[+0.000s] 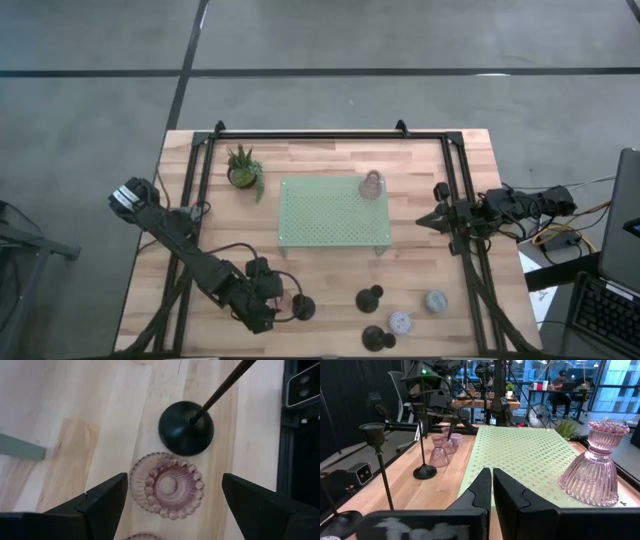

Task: Pick & Place candle stick holders
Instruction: Put the right glass candle holder on the shelf

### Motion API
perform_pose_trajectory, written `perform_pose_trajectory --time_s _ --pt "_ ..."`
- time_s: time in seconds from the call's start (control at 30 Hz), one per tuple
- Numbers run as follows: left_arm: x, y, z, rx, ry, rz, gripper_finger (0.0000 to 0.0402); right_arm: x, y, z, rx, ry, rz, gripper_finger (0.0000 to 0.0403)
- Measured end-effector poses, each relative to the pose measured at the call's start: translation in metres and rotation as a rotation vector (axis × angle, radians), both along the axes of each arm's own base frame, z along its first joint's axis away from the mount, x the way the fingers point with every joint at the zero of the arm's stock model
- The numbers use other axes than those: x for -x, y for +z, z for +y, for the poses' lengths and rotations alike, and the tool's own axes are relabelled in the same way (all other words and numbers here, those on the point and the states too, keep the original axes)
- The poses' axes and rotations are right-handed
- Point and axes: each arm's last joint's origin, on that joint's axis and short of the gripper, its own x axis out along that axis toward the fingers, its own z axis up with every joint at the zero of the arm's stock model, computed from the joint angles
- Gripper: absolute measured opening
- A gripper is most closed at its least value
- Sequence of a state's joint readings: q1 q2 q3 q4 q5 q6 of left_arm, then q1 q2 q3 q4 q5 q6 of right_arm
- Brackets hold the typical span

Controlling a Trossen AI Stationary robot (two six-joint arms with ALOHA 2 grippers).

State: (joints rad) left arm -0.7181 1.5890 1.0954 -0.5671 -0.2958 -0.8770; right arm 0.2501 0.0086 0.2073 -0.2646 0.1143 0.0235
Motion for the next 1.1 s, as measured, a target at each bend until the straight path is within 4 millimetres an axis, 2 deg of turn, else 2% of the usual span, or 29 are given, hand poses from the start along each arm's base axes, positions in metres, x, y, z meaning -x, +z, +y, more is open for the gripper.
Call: perform_pose_trajectory --time_s 0.4,0.5,0.83,1.1 --pt "-0.0023 -0.0025 -0.0004 0.000 -0.005 -0.008 0.0322 0.0000 0.0000 0.0000 0.004 0.001 0.000 0.0013" --pt "-0.0024 -0.0025 -0.0001 -0.007 0.001 -0.013 0.0300 -0.0001 0.0000 0.0001 0.004 0.001 0.000 0.0013" --pt "-0.0035 -0.0025 0.0010 -0.011 0.006 -0.017 0.0190 -0.0001 -0.0001 0.0001 0.005 0.001 0.001 0.0013" --pt "-0.0049 0.0027 -0.0006 0.004 -0.006 -0.028 0.0169 -0.0001 -0.0001 0.0001 0.005 0.002 0.001 0.0013"
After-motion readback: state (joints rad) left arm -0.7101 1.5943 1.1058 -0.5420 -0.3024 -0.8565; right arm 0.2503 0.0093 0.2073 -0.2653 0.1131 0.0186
